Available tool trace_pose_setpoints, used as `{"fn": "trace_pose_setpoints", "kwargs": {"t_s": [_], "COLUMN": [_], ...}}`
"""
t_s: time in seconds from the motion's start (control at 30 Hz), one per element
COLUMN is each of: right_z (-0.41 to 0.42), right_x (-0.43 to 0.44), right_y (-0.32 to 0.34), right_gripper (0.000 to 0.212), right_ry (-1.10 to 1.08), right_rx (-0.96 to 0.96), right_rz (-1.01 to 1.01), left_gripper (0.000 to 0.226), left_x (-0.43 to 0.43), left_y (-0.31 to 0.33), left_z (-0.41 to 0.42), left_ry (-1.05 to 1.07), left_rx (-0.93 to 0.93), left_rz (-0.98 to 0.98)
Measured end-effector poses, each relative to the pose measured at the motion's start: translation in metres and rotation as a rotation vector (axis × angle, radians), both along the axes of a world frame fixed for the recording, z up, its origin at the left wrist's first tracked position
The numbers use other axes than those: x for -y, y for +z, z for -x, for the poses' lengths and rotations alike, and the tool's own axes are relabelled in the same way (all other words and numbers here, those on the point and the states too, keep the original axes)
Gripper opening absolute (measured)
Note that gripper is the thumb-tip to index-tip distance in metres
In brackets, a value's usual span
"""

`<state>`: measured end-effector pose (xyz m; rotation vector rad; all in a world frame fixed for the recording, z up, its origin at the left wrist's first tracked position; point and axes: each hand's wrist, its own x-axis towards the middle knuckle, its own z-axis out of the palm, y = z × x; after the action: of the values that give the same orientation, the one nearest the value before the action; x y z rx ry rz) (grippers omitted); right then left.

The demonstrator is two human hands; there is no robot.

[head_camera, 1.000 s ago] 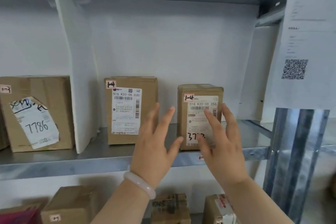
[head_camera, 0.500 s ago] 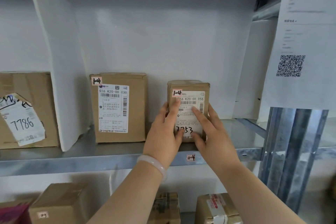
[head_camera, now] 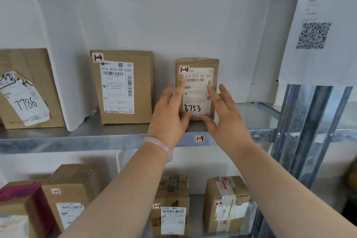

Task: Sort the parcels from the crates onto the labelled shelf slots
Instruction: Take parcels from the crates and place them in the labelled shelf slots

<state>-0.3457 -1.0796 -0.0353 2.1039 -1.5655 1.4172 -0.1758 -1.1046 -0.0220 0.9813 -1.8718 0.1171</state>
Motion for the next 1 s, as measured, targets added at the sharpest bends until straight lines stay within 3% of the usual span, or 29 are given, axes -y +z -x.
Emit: {"fn": "trace_pose_setpoints", "kwargs": {"t_s": [0.2, 0.3, 0.43, 0.63, 0.73, 1.0], "right_z": [-0.005, -0.011, -0.023, -0.043, -0.050, -0.053], "right_x": [-0.048, -0.064, -0.079, -0.074, -0.067, -0.057], "right_y": [-0.061, -0.110, -0.178, -0.237, -0.255, -0.279], "right_gripper": [0.060, 0.054, 0.054, 0.064, 0.076, 0.063], "right_ry": [0.063, 0.118, 0.154, 0.153, 0.119, 0.139], "right_rx": [-0.036, -0.055, 0.010, 0.061, 0.096, 0.006], "right_rz": [0.290, 0.184, -0.084, -0.289, -0.324, -0.310], "left_gripper": [0.059, 0.052, 0.053, 0.061, 0.069, 0.058], "left_x": [-0.046, -0.065, -0.081, -0.079, -0.073, -0.067], "left_y": [-0.056, -0.107, -0.184, -0.257, -0.275, -0.309], "left_z": [-0.037, -0.053, -0.065, -0.066, -0.062, -0.073], "left_ry": [-0.043, -0.046, -0.047, 0.010, 0.032, 0.012], "left_rx": [-0.010, 0.056, 0.068, -0.108, -0.156, -0.104], "left_rz": [0.264, 0.200, -0.033, -0.281, -0.288, -0.261]}}
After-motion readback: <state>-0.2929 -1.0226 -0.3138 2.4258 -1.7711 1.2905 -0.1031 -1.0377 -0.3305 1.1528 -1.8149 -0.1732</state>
